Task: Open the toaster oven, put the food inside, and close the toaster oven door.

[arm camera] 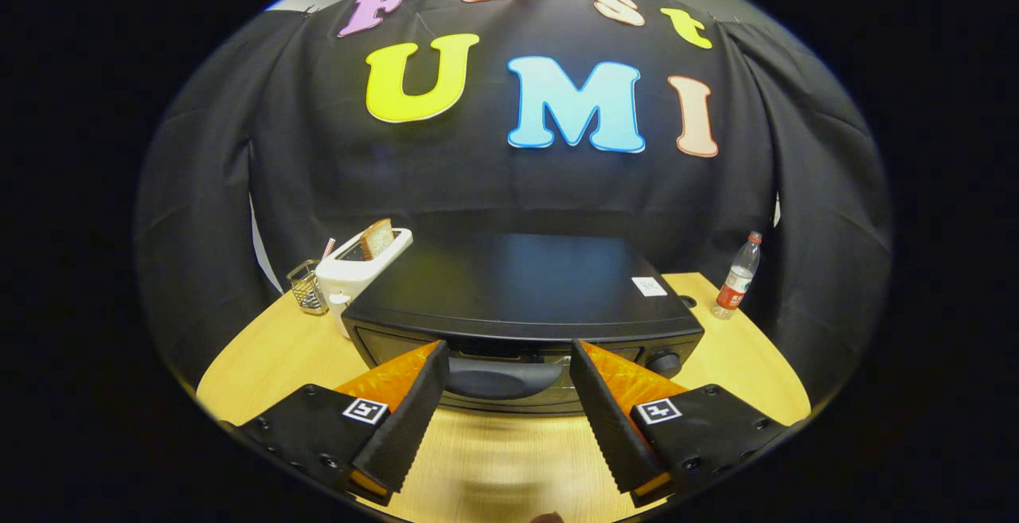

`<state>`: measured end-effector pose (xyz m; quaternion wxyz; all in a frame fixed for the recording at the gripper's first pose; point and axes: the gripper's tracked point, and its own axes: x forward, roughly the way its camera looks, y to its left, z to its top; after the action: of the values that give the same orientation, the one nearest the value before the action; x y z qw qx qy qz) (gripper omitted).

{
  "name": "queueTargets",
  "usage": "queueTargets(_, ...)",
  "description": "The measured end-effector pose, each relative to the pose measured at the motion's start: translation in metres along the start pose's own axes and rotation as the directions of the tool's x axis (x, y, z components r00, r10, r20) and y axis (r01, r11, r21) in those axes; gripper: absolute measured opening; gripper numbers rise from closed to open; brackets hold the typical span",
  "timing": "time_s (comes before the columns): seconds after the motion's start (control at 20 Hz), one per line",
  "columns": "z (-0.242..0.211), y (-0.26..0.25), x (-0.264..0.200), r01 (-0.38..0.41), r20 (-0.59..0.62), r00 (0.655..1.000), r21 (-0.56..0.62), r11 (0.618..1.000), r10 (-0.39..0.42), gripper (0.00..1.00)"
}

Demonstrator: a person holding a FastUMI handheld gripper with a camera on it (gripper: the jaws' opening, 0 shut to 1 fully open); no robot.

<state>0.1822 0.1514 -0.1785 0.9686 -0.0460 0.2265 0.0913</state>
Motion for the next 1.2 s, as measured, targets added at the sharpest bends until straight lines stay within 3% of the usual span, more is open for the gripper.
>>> queueTargets(0.7, 0.041, -0.057, -0.145, 0.04, 0.182, 0.982, 0.021, 0.999, -0.043, 0.97)
queueTargets(1.2, 0.04, -0.111, -0.228, 0.081, 0.266, 0.96, 0.036, 0.996, -0.088, 0.97)
